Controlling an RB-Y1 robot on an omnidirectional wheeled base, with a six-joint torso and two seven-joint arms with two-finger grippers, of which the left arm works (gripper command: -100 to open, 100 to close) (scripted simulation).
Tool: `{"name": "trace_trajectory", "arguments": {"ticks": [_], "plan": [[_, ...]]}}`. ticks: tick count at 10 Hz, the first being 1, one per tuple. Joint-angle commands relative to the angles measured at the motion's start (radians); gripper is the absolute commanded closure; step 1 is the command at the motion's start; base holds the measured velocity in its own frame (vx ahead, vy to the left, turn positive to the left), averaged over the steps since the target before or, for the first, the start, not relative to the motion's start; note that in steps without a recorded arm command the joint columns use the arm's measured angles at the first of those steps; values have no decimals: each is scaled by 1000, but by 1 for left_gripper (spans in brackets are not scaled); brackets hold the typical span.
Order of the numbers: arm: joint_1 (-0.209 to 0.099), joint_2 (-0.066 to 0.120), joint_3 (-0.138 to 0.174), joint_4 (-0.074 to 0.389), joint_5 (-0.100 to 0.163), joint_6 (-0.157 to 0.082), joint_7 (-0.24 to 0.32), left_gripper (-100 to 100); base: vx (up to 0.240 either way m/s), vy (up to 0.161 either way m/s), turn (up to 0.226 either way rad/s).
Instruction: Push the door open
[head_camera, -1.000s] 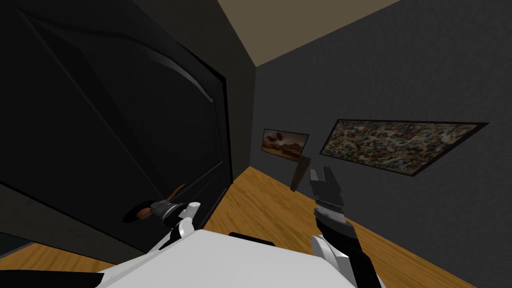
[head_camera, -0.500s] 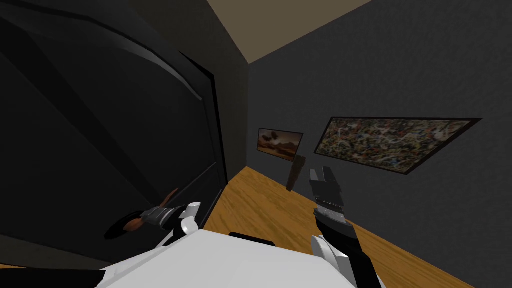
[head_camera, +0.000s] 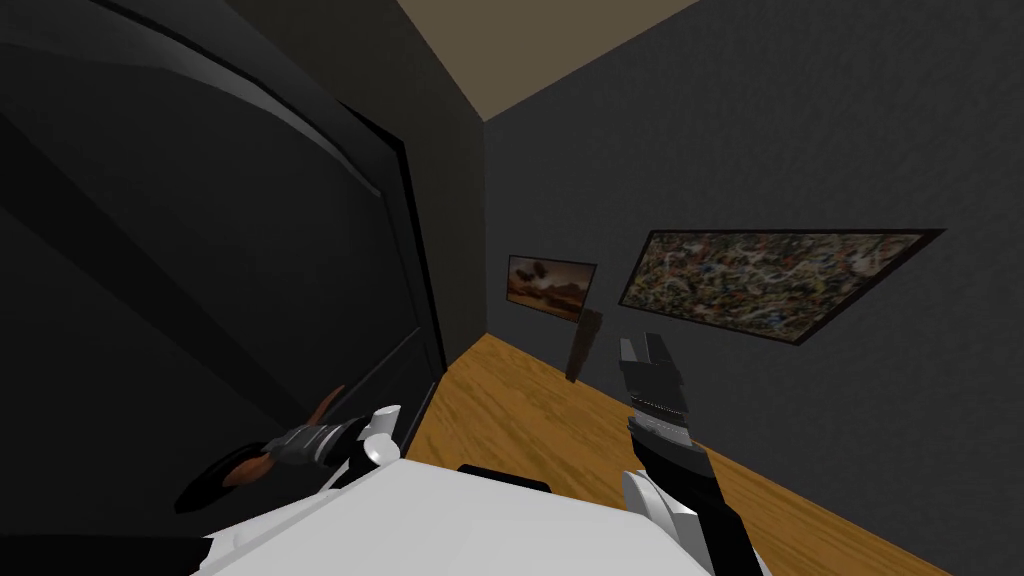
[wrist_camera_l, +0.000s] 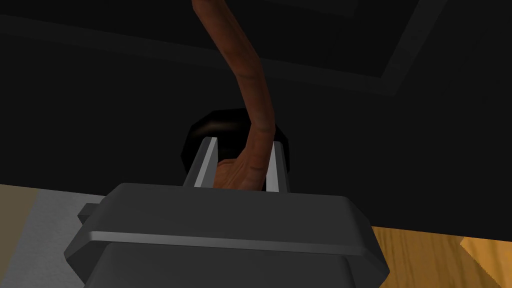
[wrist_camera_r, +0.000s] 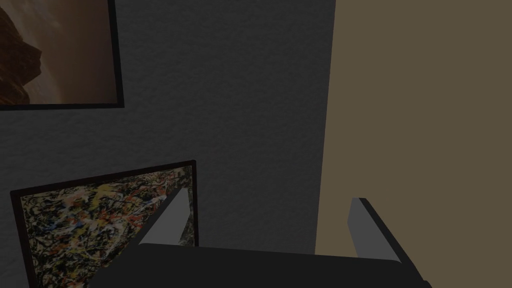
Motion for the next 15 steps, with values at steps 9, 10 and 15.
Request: {"name": "trace_trajectory", "arguments": {"ticks": [9,10,15], "plan": [[-44,-42,124,-48,56,-122,-65,100,96,-116,-42],[-54,-25,154,-62,70,-152,-76,100,75,-87,-62],[-80,-36,219,-92,100,-222,-97,100,145,-101,-47]]}}
